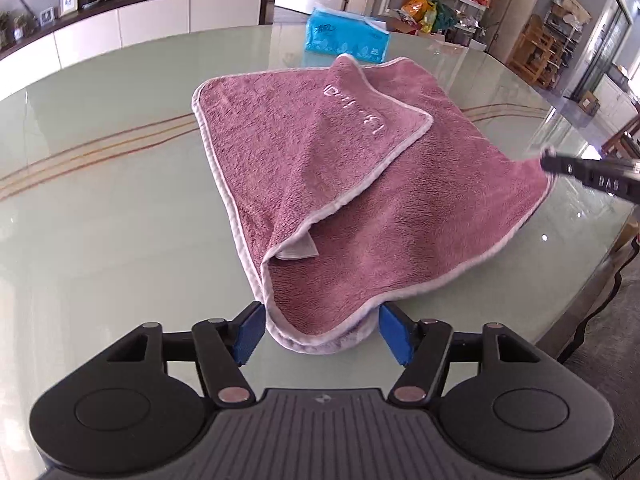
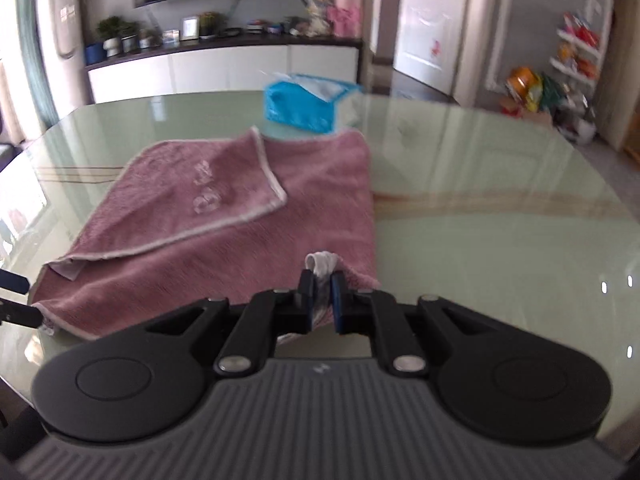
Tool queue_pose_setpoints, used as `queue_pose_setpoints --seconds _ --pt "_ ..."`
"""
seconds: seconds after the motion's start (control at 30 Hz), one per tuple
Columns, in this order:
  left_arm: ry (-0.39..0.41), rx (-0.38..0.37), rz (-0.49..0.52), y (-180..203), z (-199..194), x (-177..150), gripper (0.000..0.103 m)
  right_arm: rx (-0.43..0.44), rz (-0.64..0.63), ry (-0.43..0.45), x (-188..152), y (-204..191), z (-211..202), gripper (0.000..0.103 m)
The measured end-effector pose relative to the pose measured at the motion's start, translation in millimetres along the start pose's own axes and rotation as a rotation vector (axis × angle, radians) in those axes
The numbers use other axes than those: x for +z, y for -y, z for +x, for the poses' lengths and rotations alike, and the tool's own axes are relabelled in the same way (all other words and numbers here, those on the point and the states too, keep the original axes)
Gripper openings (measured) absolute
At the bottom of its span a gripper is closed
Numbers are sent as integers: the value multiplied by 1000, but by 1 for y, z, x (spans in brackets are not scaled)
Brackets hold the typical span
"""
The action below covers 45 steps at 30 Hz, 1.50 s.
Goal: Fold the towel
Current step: 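Lower the towel onto the table and release it from both grippers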
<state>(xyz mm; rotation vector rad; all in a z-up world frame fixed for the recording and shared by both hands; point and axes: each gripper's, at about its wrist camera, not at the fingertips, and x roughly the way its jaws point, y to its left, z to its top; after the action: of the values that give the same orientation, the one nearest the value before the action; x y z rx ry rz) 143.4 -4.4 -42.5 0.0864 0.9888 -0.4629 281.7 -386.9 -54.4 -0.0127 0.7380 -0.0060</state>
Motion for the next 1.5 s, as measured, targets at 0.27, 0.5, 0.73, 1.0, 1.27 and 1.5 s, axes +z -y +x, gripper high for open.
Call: queue_pose_setpoints --seconds 0.27,0.5,0.73,1.0,1.27,1.5 --pt "-11 -7 65 -1 -7 1 73 -100 14 -95 -40 16 3 14" --pt "-19 -31 84 -10 -16 -16 73 244 28 -12 -24 -50 -11 29" --pt "-16 -12 77 -26 -29 -29 73 485 -30 -50 -1 -158 37 20" --pt "14 -42 110 -33 -30 -23 77 519 257 -194 7 -145 83 19" --pt "18 -71 131 -36 -18 -10 77 578 327 -227 15 -151 97 20" --pt "11 -87 130 -40 -12 -6 77 591 339 -244 19 -153 93 35"
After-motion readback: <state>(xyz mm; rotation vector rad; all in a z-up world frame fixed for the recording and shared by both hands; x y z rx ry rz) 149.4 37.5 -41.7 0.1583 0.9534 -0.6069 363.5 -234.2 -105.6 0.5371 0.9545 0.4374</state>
